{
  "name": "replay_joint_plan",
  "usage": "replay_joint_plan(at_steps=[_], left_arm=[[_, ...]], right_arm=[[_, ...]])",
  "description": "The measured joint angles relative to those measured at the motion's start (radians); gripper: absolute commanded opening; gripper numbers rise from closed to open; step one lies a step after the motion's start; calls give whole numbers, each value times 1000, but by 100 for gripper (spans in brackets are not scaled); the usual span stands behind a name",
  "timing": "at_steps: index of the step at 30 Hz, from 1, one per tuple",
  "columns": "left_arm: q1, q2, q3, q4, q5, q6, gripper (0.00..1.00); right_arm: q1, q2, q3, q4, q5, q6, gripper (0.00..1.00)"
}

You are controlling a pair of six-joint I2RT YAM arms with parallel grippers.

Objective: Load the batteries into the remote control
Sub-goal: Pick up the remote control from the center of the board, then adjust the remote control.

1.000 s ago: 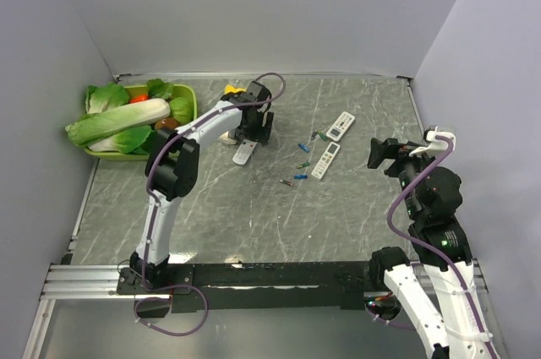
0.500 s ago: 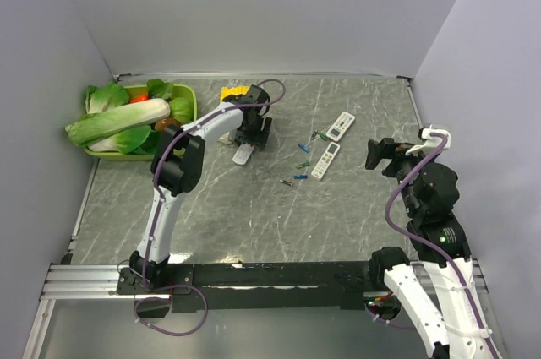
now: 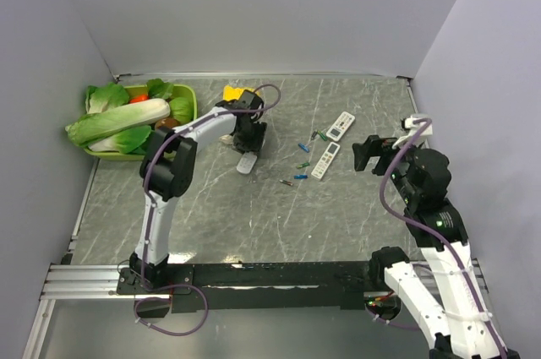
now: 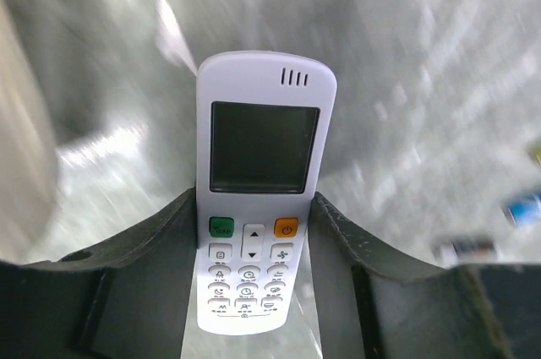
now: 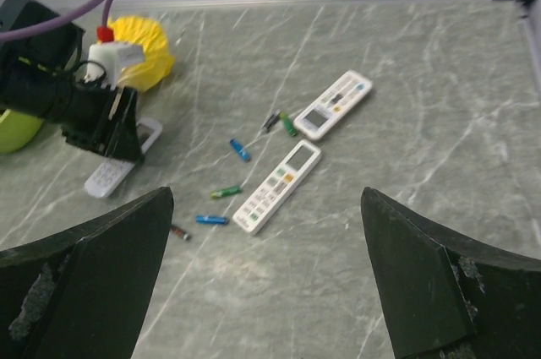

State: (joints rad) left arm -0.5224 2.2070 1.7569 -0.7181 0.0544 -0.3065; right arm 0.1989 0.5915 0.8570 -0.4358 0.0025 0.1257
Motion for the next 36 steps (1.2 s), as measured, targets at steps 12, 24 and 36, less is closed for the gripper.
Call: replay_joint_plan(at_steps=[12, 24, 36], left_arm=[[23, -451, -443, 392, 359, -155, 29], [37, -684, -764, 1114, 620, -577, 28], [-25, -759, -817, 1575, 693, -841, 29]], right_arm=[[0, 143, 25, -43, -361, 57, 100], [35, 233, -111, 259, -784, 305, 100], [148, 382, -224, 820, -924, 634, 100]])
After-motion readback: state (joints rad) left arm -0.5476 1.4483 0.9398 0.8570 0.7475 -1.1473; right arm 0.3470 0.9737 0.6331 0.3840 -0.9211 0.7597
